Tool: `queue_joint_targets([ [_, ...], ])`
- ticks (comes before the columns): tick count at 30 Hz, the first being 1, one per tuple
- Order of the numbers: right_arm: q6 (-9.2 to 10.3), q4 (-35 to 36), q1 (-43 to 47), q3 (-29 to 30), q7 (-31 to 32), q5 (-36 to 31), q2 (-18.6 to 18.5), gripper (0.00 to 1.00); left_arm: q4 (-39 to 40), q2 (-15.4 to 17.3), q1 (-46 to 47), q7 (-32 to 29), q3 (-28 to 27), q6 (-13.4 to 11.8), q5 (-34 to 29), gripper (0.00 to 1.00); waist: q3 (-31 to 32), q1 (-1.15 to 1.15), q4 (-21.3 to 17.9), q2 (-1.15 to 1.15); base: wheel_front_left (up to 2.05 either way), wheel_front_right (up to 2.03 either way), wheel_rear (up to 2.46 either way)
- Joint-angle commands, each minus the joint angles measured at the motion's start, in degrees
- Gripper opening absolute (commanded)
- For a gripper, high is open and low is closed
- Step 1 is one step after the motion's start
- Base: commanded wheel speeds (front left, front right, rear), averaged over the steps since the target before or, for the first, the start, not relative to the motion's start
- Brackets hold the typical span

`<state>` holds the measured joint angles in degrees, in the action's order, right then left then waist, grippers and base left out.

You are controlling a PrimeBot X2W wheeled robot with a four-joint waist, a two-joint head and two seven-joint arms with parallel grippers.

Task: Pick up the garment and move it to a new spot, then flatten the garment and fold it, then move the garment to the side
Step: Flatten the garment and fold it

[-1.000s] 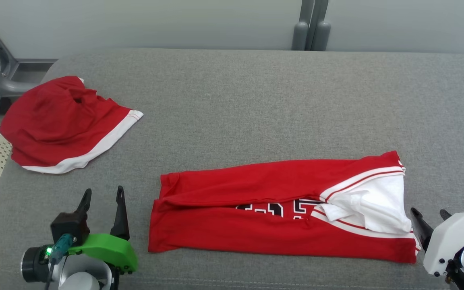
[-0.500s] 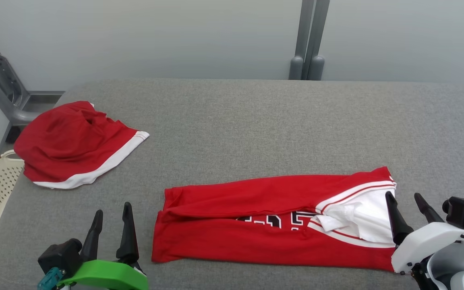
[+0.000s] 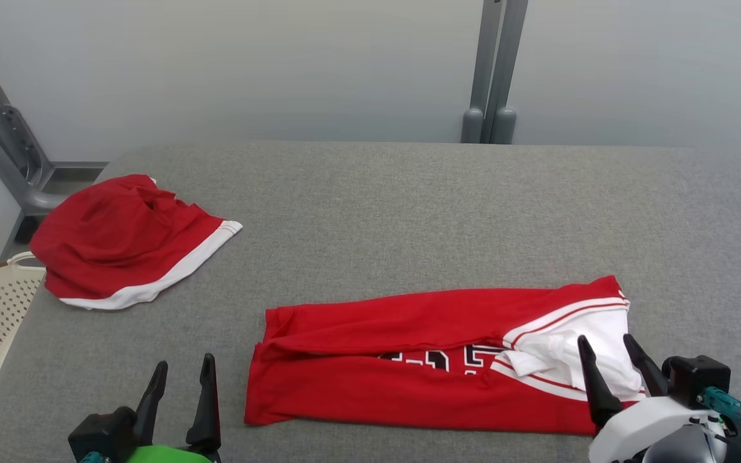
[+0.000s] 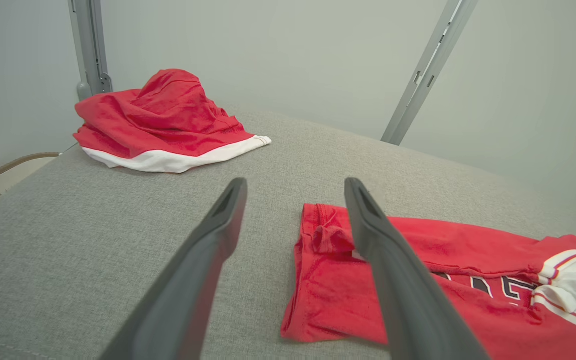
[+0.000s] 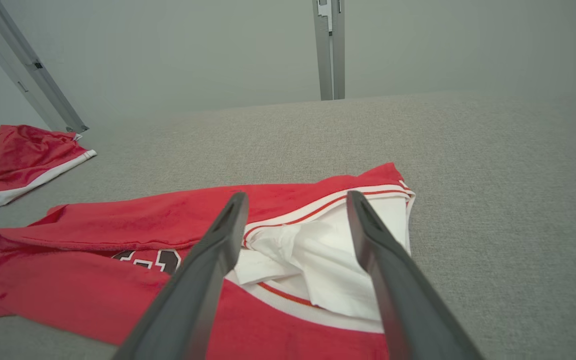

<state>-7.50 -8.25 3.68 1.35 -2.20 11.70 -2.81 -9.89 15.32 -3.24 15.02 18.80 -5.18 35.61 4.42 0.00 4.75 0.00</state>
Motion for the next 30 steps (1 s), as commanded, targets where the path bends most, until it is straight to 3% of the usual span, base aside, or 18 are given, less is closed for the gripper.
queue_joint_targets([
  [1,0.02,-0.36,1.08,-0.16,-0.46,-0.54,-0.16,1.0,0.22,0.58,-0.99,0.15,0.04,-0.42,-1.05,1.0,0.21,0.0,0.01,0.0,0.0,0.0,0.0],
  [10,0.02,-1.1,0.96,0.48,-0.81,0.11,-0.16,1.0,1.65,0.83,-2.09,-0.53,0.82,-1.96,-2.1,1.0,0.21,0.0,-0.42,0.0,0.0,0.0,0.0],
  [21,0.02,-1.28,-0.38,3.06,1.54,0.73,-0.16,1.0,0.89,1.17,-1.21,-0.4,1.03,-1.18,-1.5,1.0,-0.31,0.0,-0.48,0.0,0.0,0.0,0.0],
  [24,0.02,-1.26,-1.26,4.8,4.51,-0.34,-0.16,1.0,0.41,1.09,-0.69,-0.3,1.26,-0.9,-1.94,1.0,-0.7,0.0,-0.57,0.0,0.0,0.0,0.0],
  [30,0.03,-1.97,-4.89,8.77,16.37,-4.78,-0.17,1.0,0.48,0.74,0.27,-0.12,1.46,-0.66,-2.89,1.0,-2.23,0.0,-0.38,0.0,0.0,0.0,0.0],
])
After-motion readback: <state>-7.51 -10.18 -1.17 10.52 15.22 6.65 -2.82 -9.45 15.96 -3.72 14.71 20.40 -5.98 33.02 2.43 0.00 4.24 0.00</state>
